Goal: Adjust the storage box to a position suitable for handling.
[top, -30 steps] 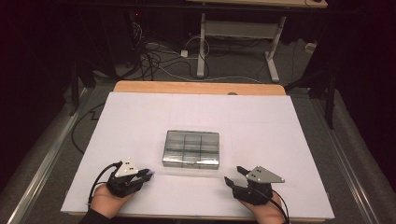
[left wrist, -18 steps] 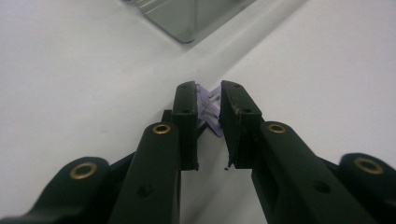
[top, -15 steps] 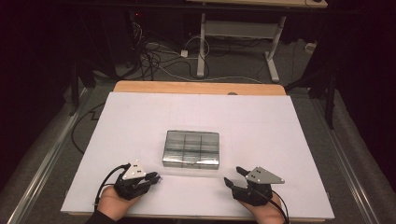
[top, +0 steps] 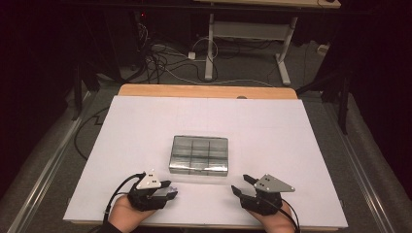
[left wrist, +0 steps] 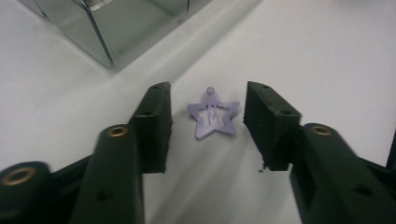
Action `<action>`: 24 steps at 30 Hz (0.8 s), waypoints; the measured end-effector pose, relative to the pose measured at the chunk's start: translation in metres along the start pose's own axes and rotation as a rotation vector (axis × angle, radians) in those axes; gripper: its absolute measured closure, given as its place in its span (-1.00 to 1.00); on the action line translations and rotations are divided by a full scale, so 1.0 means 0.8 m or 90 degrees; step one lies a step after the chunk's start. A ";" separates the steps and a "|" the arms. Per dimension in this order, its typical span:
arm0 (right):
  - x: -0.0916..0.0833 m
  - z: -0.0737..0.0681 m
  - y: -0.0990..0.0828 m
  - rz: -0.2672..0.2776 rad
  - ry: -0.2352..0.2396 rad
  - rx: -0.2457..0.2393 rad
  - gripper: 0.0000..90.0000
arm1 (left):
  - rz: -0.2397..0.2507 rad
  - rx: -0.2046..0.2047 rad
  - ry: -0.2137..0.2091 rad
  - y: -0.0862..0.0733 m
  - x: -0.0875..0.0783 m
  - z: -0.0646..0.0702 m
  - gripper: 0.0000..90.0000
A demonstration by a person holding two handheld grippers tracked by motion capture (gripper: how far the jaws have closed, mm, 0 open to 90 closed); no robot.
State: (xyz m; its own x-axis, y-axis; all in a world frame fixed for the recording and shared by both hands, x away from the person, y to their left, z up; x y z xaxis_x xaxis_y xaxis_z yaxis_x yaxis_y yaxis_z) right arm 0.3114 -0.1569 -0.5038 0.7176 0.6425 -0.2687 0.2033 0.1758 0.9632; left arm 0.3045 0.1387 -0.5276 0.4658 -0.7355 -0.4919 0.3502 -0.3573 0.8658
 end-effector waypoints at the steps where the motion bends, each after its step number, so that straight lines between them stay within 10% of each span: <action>1: 0.000 0.000 0.000 0.000 0.000 0.000 -0.05 | 0.000 0.002 0.000 0.000 0.001 0.001 0.11; 8: 0.000 -0.001 0.000 0.000 0.000 -0.001 -0.05 | -0.005 0.058 0.003 -0.002 0.001 0.012 0.55; 24: -0.003 0.002 0.002 0.005 -0.005 0.003 -0.05 | 0.038 0.031 -0.025 0.013 0.003 0.016 0.93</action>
State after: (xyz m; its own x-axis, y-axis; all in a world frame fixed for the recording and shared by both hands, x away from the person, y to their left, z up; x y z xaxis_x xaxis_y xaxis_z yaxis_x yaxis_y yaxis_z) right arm 0.3113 -0.1592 -0.5017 0.7249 0.6377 -0.2605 0.2005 0.1665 0.9654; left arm 0.2992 0.1259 -0.5185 0.4521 -0.7780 -0.4363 0.2829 -0.3388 0.8973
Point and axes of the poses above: each handheld gripper's, and its own axes: x roughly forward along the jaws, y roughly out of its top, z roughly to its right, the point moved 6 cm from there along x, roughly forward along the jaws, and after that the axes turned 15 degrees about z, right-handed, at the moved point
